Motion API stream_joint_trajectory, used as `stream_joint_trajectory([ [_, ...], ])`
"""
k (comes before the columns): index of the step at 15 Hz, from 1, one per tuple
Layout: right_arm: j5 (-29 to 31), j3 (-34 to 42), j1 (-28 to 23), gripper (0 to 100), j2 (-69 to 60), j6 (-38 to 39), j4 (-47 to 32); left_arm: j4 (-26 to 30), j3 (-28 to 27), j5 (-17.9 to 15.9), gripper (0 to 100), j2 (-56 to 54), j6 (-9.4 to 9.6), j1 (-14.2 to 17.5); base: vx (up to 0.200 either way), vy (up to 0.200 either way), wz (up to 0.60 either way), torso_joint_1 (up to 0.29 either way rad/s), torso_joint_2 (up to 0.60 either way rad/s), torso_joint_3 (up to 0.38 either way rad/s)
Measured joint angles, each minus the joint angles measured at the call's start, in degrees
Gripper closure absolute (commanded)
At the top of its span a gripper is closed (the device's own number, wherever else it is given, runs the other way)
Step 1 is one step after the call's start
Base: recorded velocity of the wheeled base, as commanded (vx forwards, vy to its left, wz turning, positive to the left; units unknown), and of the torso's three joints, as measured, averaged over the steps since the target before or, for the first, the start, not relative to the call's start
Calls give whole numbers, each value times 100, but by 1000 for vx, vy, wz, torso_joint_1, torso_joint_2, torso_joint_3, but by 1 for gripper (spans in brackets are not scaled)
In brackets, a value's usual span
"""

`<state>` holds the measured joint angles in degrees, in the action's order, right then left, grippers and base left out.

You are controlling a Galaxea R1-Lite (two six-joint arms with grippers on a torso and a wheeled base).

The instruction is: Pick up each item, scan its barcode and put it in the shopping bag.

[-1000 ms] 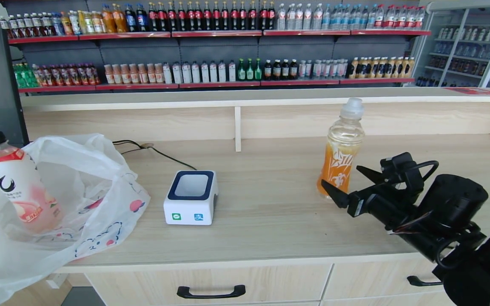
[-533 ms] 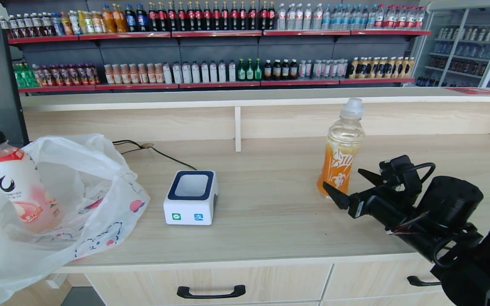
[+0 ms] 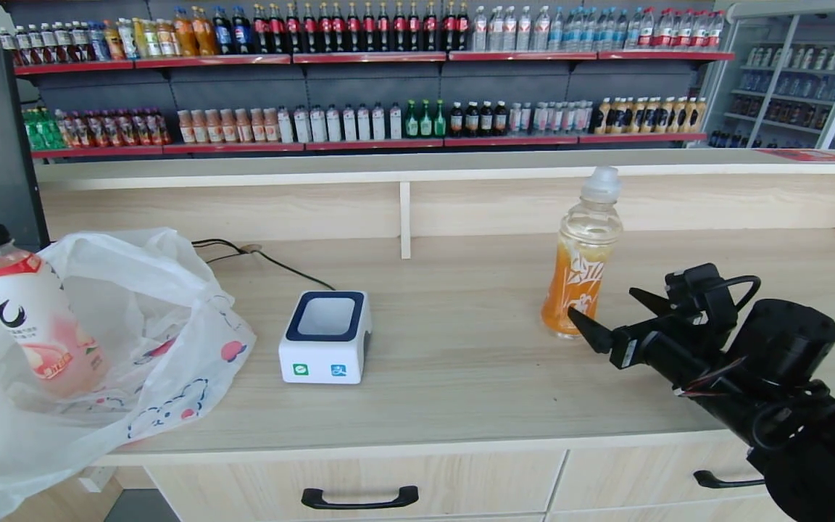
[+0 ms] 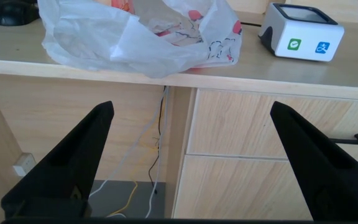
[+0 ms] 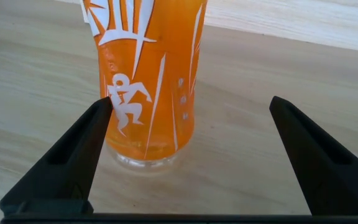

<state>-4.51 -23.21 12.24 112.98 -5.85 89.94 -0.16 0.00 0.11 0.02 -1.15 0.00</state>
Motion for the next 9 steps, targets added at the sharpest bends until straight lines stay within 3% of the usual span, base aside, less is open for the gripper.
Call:
stream_joint_trajectory([
  [9,-2,100,-257,0,-100,-2,0,5,0,0,0,0,-5,0,0,0,0,0,0,0],
])
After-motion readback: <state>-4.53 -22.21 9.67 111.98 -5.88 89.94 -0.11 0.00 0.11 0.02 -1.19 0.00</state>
